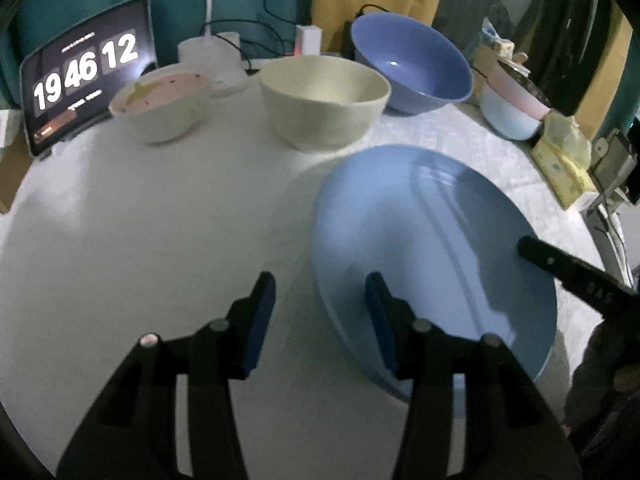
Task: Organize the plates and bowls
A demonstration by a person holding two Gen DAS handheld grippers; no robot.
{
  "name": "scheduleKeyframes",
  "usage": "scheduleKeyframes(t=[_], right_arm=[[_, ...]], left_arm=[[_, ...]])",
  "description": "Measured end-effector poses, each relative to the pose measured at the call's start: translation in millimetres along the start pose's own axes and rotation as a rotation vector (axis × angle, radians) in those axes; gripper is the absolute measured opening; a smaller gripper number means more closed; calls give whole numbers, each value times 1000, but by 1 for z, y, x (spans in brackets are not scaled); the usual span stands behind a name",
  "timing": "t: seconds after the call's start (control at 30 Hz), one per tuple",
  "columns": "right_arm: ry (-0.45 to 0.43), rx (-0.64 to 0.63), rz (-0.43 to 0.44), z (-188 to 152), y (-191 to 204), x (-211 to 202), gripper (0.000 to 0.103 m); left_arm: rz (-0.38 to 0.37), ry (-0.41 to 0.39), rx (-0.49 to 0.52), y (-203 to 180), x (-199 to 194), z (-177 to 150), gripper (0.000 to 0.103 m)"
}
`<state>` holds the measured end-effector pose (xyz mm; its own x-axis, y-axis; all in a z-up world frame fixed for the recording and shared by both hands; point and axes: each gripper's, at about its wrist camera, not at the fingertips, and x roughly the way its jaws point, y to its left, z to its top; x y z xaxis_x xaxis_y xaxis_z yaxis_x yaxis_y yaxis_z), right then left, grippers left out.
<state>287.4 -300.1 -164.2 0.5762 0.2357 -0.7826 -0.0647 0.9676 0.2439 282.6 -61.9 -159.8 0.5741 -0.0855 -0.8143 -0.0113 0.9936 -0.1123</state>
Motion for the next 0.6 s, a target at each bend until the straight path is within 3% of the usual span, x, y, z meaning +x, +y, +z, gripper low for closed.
scheduleKeyframes(t=[0.33,0.6], right_arm=[[17,4,65,0,7,11,34],[8,6,74,0,6,12,34]], left_arm=[[-64,-35,7,-9,10,3,48],[-55,-47,22,-10,11,6,47]])
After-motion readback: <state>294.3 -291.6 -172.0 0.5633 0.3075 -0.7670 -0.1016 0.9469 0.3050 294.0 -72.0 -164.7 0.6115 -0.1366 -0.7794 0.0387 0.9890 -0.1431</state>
